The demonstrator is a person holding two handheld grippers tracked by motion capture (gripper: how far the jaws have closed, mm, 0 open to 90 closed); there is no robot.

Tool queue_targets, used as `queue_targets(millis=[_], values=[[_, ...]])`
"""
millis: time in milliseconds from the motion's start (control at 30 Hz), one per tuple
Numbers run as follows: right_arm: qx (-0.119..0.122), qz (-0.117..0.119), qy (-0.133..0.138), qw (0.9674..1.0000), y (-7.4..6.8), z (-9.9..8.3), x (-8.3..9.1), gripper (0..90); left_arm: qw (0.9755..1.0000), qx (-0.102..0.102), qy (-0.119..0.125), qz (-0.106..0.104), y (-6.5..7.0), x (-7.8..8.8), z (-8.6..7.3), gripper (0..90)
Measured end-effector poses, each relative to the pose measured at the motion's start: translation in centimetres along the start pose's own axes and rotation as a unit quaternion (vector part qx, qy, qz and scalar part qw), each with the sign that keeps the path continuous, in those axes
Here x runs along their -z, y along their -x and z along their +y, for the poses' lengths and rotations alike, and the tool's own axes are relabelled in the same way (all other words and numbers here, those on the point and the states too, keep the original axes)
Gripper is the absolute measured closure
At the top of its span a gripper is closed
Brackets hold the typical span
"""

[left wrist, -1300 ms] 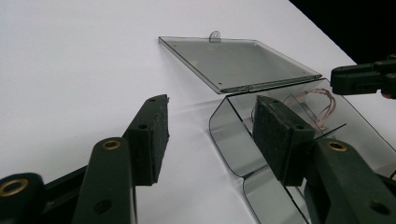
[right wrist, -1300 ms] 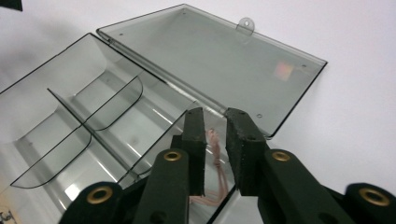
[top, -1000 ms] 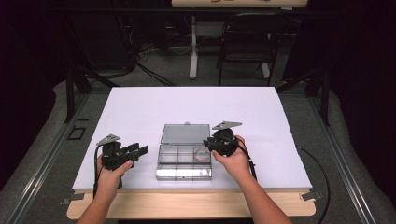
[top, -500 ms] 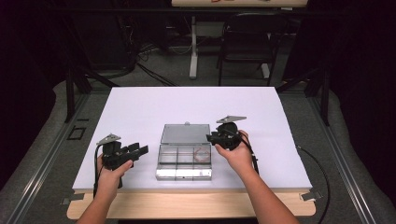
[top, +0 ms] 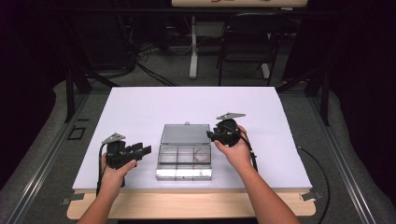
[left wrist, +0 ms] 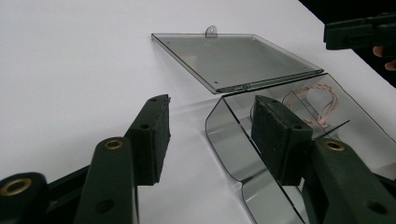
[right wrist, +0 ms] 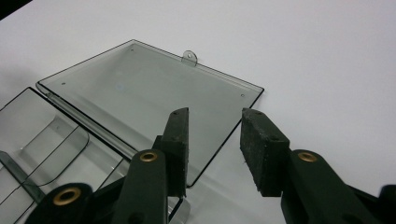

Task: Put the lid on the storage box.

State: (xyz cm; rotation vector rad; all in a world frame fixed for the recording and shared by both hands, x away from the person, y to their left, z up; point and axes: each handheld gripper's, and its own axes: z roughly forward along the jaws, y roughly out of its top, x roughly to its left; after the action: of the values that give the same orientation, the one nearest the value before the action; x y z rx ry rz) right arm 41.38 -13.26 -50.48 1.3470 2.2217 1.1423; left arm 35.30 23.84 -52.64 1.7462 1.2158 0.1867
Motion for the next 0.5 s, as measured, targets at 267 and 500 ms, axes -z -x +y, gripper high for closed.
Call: queue_targets(millis=[267,500], values=[[-0.001,-0.001,0.000,1.0000,-0.2,0.5,-0.5,61.8,1.0000,0.001,-0.005,0.000,0.0,-1.1,0.8,49.6],[-0.003,-0.003,-0.006,1.0000,-0.2,0.4,-0.8,61.2,0.9998,-0.003,-0.017,0.004,0.1,-2.1,1.3,49.8]])
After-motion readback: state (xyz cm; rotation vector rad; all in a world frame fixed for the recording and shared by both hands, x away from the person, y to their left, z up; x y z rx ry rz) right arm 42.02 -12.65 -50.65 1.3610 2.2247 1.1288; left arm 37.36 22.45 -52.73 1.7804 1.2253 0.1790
